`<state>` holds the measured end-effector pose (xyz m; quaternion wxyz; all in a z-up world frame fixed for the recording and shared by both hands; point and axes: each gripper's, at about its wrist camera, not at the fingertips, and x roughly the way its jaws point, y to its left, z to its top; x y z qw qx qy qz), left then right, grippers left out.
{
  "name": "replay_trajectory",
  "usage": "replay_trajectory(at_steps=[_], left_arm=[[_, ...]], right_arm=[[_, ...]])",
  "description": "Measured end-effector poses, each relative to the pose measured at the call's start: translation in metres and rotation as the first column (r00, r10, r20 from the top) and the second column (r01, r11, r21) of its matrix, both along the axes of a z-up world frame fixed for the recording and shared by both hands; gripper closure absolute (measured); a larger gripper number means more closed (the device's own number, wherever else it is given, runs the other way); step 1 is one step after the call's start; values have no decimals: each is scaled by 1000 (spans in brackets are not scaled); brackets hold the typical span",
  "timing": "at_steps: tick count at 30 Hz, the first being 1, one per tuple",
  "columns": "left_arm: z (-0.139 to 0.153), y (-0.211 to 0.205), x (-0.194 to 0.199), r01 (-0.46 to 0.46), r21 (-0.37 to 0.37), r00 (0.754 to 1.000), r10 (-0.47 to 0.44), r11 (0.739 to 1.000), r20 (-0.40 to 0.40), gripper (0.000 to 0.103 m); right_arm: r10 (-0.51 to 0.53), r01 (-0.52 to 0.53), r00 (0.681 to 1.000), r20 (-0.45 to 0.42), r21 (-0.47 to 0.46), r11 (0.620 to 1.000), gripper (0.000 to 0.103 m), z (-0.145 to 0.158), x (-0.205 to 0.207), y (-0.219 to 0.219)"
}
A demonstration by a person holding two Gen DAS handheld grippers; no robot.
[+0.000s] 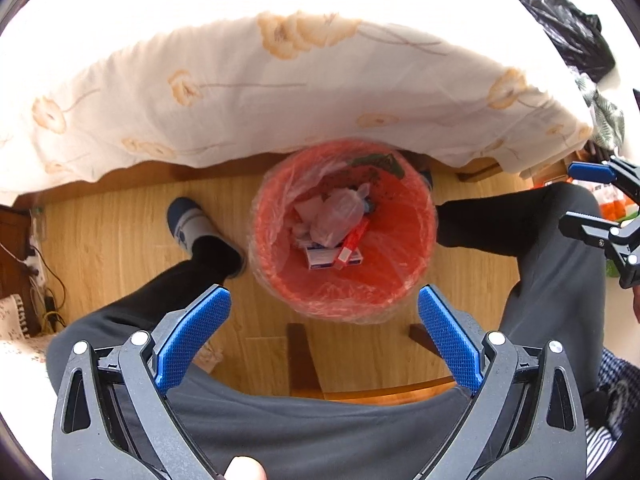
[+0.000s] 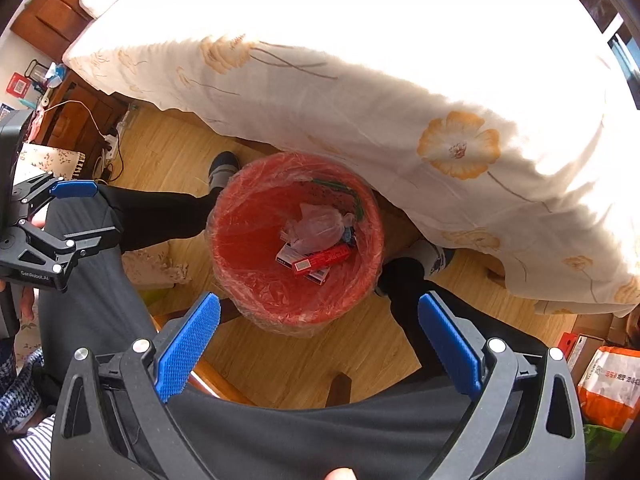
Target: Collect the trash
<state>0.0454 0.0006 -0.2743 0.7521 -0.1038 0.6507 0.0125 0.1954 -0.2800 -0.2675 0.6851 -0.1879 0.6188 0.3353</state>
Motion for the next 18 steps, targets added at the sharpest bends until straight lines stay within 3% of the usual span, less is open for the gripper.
replay_trajectory(at_steps=[8, 18], left_arm=[[32, -3, -12, 18, 39, 998, -21, 999, 61, 6], [65, 5, -22, -6, 29, 993, 3, 1000, 117, 6]], right_arm=[[2, -4, 999, 49, 32, 999, 5, 34, -11, -8], [-9, 0, 994, 108, 83, 997, 5, 76, -21, -25]])
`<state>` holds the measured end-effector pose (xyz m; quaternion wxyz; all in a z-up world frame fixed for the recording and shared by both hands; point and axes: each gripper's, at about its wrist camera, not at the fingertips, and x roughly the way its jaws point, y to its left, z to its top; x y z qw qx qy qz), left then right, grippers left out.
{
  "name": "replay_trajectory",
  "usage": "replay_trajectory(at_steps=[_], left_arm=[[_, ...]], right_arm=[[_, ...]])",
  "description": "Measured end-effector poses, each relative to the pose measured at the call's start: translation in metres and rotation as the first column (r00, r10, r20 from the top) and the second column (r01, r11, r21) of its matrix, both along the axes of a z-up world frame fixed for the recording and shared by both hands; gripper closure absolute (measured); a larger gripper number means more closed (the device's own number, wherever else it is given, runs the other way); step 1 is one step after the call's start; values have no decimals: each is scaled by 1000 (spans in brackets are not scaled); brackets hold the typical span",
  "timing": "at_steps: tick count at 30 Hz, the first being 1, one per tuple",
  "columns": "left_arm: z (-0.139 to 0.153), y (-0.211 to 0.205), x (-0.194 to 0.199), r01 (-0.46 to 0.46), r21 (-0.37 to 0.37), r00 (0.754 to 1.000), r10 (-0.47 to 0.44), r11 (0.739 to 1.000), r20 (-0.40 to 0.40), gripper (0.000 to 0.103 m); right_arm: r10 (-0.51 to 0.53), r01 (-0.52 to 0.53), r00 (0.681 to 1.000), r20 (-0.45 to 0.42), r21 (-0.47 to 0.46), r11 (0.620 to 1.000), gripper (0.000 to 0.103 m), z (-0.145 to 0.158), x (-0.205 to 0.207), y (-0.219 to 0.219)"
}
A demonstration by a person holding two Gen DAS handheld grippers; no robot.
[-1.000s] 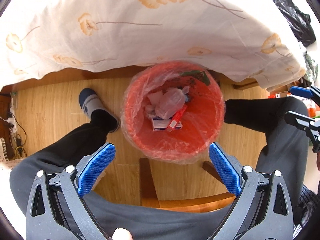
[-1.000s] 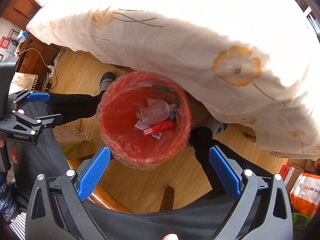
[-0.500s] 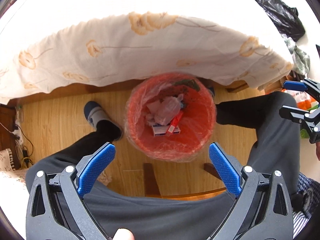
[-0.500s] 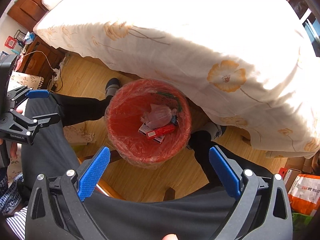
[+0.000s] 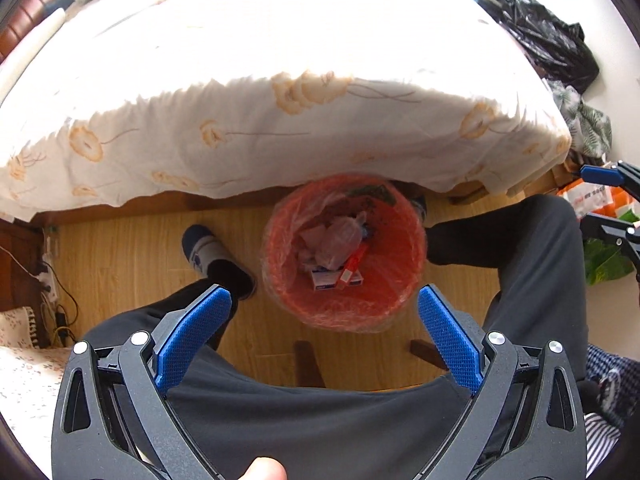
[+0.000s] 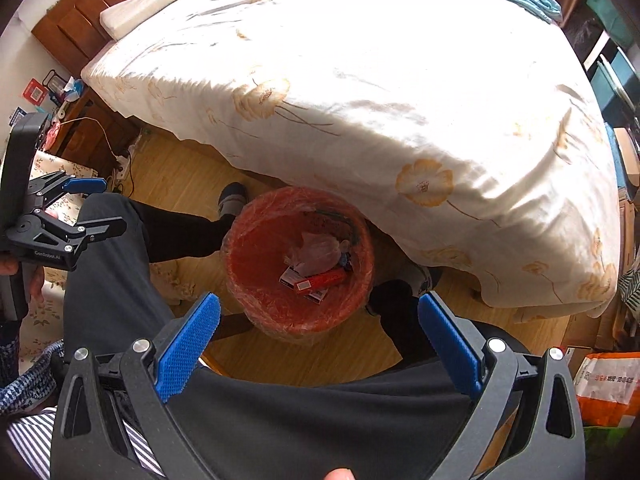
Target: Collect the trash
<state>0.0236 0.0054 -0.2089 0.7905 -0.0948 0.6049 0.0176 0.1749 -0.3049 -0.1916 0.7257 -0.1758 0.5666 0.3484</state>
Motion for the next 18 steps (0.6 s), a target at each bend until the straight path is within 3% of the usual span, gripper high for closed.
replay_trajectory(at_steps=[10, 18], left_arm=[[35, 3, -14, -17, 2, 998, 17, 1000, 66, 6], [60, 2, -20, -20, 35, 990, 15, 999, 143, 6]], right_arm=[[12, -21, 997, 79, 118, 993, 5, 45, -12, -23], [-16, -27, 988, 157, 267, 963, 5, 75, -18, -46]])
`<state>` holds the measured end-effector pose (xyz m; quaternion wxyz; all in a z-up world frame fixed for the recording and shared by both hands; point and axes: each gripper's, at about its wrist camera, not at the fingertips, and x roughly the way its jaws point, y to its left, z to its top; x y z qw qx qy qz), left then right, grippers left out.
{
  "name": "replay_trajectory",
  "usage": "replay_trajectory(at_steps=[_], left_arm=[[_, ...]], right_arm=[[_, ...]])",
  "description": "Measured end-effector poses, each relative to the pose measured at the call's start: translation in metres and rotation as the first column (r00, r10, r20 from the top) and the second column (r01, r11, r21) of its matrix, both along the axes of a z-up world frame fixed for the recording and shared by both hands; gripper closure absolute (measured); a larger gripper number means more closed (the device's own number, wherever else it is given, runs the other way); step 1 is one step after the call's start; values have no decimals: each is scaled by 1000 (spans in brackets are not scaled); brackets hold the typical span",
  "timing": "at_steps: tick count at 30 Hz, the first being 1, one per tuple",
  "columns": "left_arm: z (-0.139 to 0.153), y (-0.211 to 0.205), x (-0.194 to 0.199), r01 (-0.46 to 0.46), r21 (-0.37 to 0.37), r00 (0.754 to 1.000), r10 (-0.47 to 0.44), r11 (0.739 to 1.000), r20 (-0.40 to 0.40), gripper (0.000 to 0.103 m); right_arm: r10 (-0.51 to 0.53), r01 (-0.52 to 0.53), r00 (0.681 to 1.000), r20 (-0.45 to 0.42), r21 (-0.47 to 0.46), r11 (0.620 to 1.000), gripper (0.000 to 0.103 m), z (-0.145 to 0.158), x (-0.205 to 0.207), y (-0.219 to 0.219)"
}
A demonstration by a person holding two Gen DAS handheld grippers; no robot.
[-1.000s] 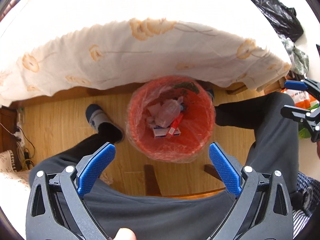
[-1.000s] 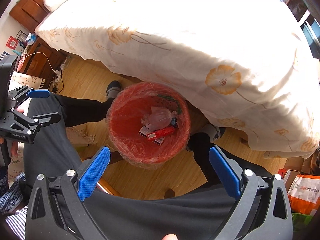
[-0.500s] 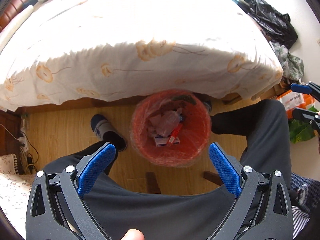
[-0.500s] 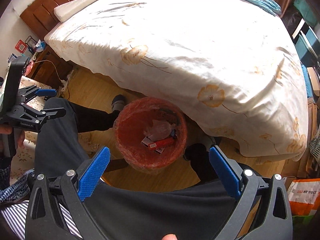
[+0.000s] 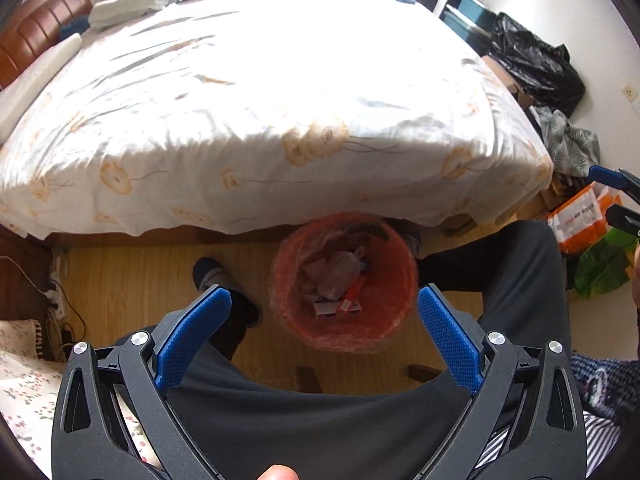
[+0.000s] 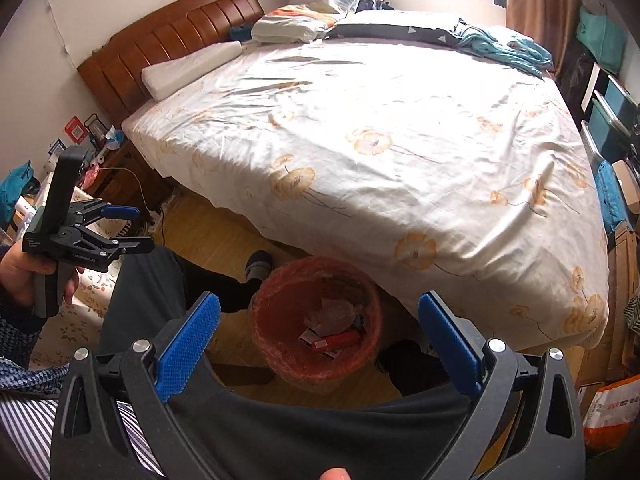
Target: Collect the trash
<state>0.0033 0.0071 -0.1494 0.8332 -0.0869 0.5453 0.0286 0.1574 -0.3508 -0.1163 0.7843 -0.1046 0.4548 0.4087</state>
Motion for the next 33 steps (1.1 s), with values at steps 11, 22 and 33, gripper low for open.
replay_trajectory(at_steps=[11, 22, 33], left_arm=[[34, -15, -20, 14, 36, 991, -18, 999, 130, 6], [49, -22, -43, 43, 19, 969, -46, 999, 244, 6], [62, -34, -71, 42, -17, 954, -35, 999, 297, 6]], right_arm=[[-14, -3, 989, 150, 111, 994, 5, 29, -20, -26], [16, -51, 964, 265, 128, 990, 5, 34, -54, -31], [-24, -21, 956, 291, 150, 988, 5, 34, -78, -35]])
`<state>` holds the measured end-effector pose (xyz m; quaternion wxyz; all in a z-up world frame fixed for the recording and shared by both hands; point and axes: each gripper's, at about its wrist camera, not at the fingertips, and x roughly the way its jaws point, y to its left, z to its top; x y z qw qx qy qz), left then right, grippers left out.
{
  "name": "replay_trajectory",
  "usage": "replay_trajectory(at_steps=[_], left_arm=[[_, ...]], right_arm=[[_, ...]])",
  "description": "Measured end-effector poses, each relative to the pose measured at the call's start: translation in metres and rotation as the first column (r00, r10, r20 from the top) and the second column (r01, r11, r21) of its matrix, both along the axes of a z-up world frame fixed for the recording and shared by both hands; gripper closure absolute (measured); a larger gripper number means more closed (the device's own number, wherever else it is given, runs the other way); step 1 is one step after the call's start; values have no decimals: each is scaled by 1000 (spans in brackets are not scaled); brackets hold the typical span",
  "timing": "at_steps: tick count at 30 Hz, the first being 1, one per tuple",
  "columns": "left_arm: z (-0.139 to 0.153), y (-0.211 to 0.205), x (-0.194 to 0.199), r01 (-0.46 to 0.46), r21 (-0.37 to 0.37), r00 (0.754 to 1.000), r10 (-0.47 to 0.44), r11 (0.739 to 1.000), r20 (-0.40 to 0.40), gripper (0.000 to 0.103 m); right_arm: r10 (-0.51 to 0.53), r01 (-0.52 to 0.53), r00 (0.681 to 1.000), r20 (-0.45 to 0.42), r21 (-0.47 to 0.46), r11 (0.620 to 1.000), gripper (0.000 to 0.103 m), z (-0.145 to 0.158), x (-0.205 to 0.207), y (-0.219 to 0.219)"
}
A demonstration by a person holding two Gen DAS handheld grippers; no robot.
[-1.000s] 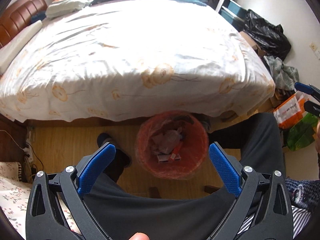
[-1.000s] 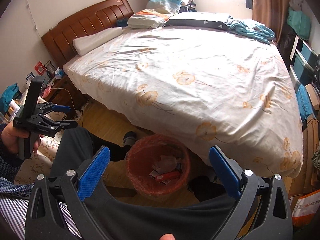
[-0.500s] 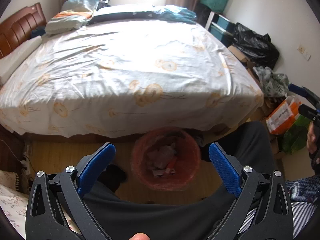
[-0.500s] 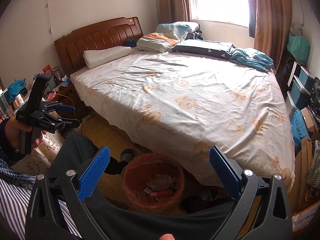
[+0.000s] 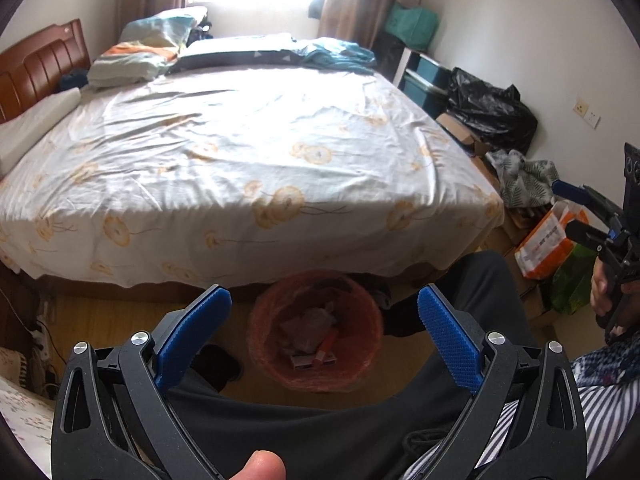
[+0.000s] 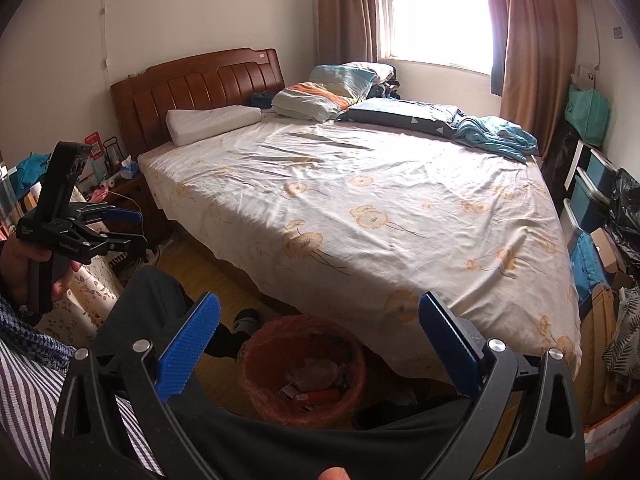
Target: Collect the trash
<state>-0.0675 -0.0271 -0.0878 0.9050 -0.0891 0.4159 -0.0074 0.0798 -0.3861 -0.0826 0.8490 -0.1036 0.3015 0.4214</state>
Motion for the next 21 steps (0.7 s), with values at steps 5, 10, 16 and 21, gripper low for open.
replay_trajectory(at_steps=[5, 10, 16, 21], left_arm=[[-2, -2, -9, -19, 0, 1000, 19, 1000, -11, 6], [1, -1, -16, -33, 7, 999, 33, 999, -20, 6], [5, -2, -25, -52, 37, 998, 54, 998, -36, 6], [8, -8, -31, -55, 54, 998, 57, 997, -28, 6]], right_arm=[[-38, 38, 999, 0, -1, 999, 5, -1, -5, -7], [-71, 71, 997, -17, -3, 997, 5, -2, -6, -14], [-91, 90, 996, -18, -30, 995, 5, -2, -11, -19], [-100, 99, 995, -16, -52, 994, 5, -4, -15, -21]])
